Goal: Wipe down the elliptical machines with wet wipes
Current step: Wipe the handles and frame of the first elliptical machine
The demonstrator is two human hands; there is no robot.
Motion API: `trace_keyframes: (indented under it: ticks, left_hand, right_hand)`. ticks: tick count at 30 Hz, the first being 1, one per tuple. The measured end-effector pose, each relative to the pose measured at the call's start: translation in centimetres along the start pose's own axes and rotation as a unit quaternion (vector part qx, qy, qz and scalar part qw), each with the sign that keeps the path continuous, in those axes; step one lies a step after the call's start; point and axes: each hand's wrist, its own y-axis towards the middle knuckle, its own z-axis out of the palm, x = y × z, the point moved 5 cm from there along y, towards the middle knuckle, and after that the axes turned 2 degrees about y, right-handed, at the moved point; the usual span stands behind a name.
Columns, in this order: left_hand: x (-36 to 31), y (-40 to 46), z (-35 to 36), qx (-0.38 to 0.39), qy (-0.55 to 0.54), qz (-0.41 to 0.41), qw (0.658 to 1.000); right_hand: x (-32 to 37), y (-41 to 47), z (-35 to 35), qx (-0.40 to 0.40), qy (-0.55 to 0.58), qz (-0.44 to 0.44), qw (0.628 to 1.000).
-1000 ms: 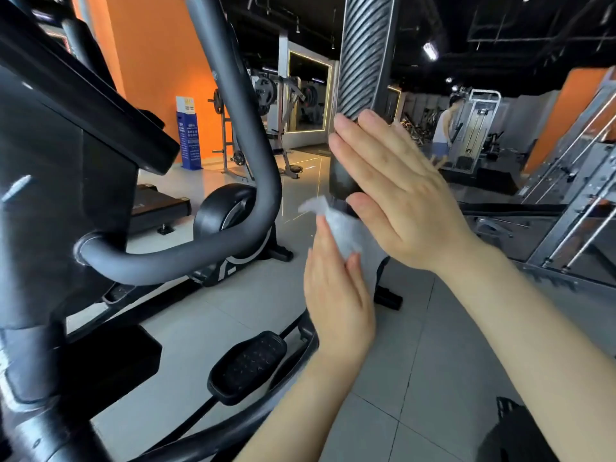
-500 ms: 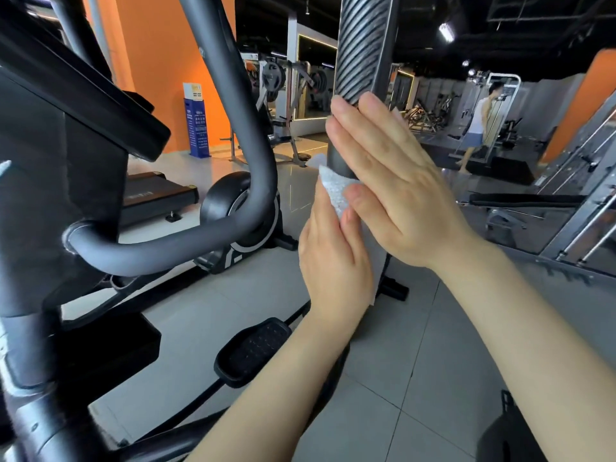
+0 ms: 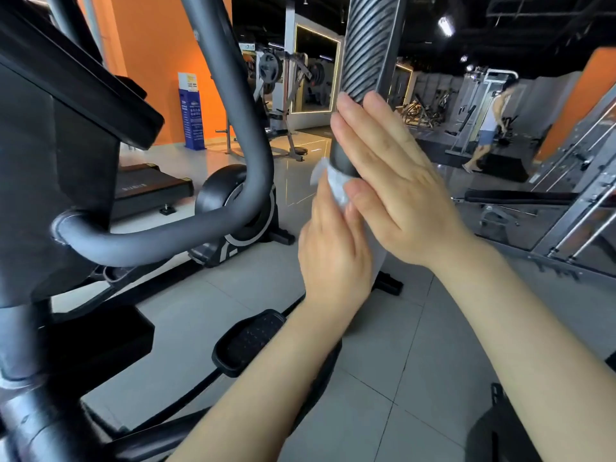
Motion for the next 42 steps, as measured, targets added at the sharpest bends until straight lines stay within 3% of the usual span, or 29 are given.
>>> trace_keyframes:
  ticks: [7,11,17,23,27,31,35,39,42]
  left_hand:
    - [2.8,-2.3,1.2,0.027,0.002,-0.010,1.000]
    - [8.6,-8.8,1.4,0.121,0.079,-0.102,0.984]
    - [12.7,-13.1,-0.1,0.192,0.164,-0.088,0.963]
    - [5.4,-6.0,0.5,0.130,0.047,-0.075,0.987]
    - [4.1,-3.1,1.8,0.114,-0.017,-0.045,0.992]
    - [9.5,-8.7,1.8,0.147,0.106,-0.068,0.981]
    - [15.2,-14.5,-1.2,0.177,0.296,0.011,0.939]
    - [18.6,-16.1,-3.8,0.181,0.388,0.087,0.899]
    - [20.6,-17.8,-6.6,0.179,0.403,0.088,0.893]
  right_hand:
    - [-0.5,-0.6,0.2,0.018,-0.009,0.010,1.000]
    - [-0.7,-0.9,0.5,0.029,-0.022,0.019,0.999]
    - [-0.5,-1.3,0.9,0.037,-0.044,0.038,0.998]
    - [-0.2,-1.6,1.3,0.036,-0.039,0.064,0.997]
    - [0.1,-1.7,1.6,0.033,-0.039,0.070,0.996]
    - [0.2,-1.8,1.9,0.032,-0.047,0.081,0.995]
    - [0.6,-1.8,2.5,0.013,-0.076,0.105,0.991]
    - [1.4,-1.7,3.1,-0.019,-0.113,0.117,0.986]
    - [1.9,-2.6,3.4,-0.004,-0.148,0.133,0.980]
